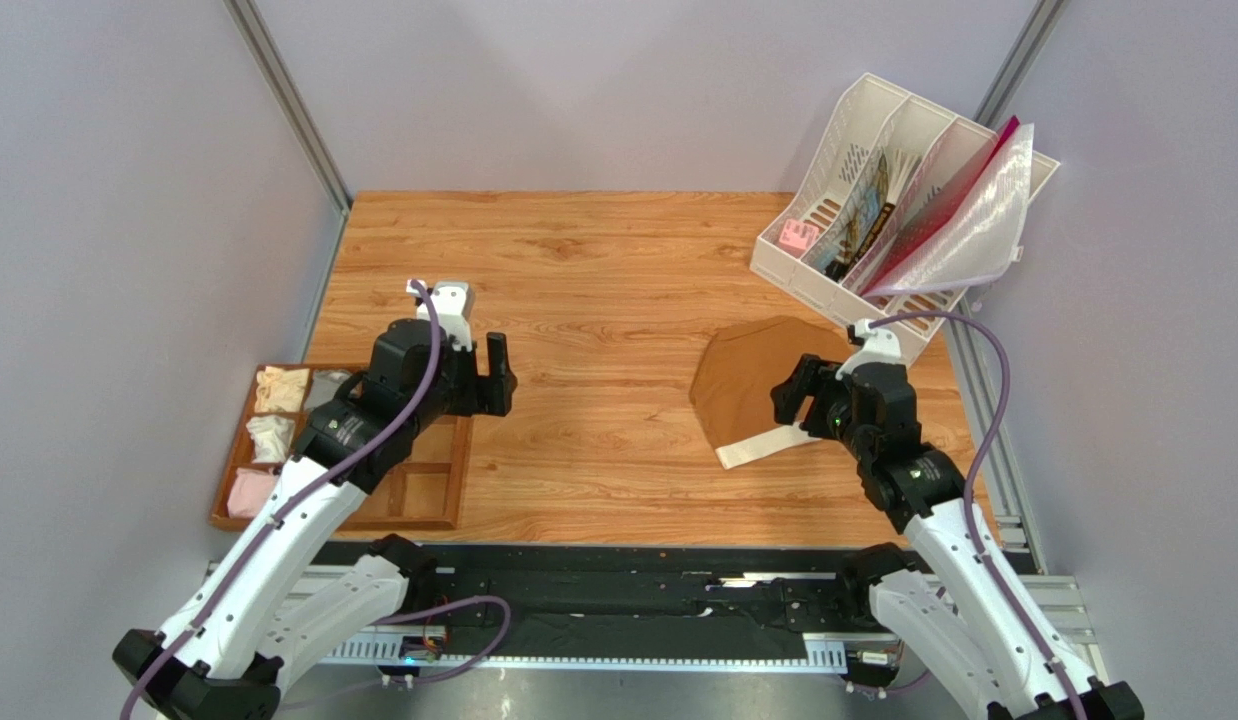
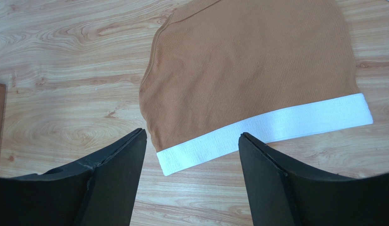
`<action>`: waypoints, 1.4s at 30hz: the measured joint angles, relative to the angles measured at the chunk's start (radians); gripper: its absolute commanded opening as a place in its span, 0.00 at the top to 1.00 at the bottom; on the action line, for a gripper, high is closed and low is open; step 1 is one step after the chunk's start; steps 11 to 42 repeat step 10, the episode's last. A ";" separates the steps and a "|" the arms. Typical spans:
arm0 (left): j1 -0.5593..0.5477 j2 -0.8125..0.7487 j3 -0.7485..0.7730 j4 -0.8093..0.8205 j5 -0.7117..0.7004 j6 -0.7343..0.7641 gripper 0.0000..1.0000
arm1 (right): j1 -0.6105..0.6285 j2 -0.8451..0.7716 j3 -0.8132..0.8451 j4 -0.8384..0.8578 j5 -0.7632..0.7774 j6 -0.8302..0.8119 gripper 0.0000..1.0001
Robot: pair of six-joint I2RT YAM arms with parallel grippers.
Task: Roll the underwear
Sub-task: Reset both arms
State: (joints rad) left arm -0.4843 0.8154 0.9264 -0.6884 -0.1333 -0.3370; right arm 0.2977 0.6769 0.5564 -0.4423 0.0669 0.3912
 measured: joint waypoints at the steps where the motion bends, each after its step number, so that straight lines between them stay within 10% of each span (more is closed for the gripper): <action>1: 0.000 -0.005 0.000 0.003 0.008 0.004 0.10 | 0.000 -0.006 0.000 -0.010 0.006 0.000 0.24; 42: 0.000 -0.055 -0.014 0.035 0.038 0.031 0.10 | 0.000 -0.026 0.000 -0.040 0.038 -0.004 0.24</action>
